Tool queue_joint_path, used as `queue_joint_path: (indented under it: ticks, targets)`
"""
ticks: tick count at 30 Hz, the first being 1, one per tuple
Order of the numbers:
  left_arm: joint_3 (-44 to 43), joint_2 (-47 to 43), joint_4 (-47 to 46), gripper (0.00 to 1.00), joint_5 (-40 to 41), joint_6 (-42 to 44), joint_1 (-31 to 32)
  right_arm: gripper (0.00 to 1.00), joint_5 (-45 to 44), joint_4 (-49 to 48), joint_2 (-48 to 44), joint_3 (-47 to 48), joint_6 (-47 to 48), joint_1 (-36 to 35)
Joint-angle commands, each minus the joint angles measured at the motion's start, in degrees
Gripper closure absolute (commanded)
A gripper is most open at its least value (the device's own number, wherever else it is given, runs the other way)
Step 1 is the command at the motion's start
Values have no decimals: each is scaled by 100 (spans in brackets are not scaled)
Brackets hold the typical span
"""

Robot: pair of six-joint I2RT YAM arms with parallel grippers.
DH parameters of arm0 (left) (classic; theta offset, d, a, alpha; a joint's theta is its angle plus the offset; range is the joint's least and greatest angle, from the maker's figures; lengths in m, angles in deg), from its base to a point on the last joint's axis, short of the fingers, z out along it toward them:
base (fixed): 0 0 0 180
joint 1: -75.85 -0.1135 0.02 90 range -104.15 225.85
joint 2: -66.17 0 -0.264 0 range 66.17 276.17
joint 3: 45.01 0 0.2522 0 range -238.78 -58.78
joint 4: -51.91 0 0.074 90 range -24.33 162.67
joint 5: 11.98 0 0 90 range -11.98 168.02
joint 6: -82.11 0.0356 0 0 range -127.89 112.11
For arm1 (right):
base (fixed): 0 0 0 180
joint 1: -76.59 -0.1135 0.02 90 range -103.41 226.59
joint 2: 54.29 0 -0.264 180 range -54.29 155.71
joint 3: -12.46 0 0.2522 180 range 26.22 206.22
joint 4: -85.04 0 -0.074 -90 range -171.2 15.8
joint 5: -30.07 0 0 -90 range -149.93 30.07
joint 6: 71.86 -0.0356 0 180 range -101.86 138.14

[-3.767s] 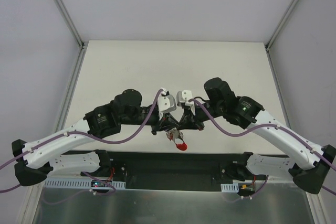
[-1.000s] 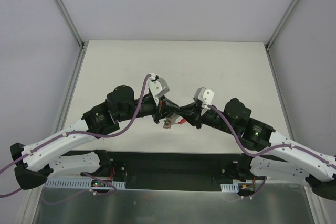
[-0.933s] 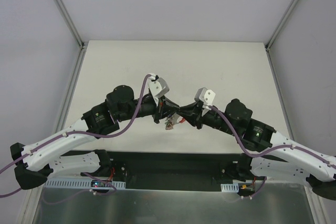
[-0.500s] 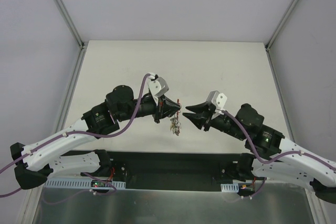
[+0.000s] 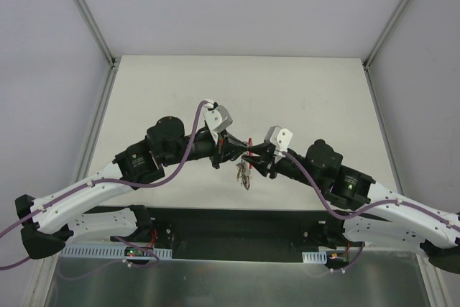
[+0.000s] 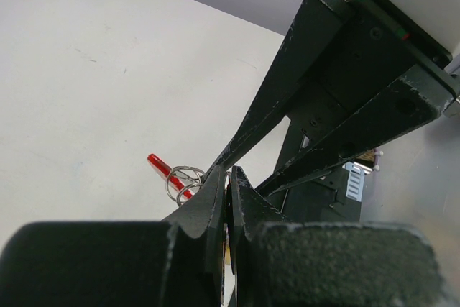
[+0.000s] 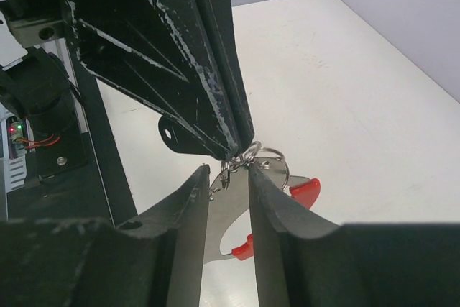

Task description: Remove the keys from the keyring

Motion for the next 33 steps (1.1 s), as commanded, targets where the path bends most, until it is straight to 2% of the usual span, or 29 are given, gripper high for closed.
queue_joint_path:
  ticks: [1,4,7,9,13,22,33]
  targets:
    - [-250,-53,-487,100,-142,-82,-25,69,-133,-482,-56,41,197,-31]
    - [-224,-71,-531,100,-151,-90,-34,70,-142,-562,-48,-12,197,-40]
    - [-223,-97,-558,100,-168,-108,-25,79,-116,-579,-48,-56,215,-40]
    - [-223,-97,-584,100,-177,-117,-25,99,-107,-632,-48,-91,241,-40]
    - [-206,-141,-610,100,-151,-134,-34,99,-221,-676,-83,-214,355,-58]
    - [-214,-308,-479,100,-133,-152,-183,99,-1477,-1185,-803,-1057,724,-216]
    - [-337,-141,-391,100,-361,-248,-447,99,-2304,-1361,-751,-1190,1444,-734]
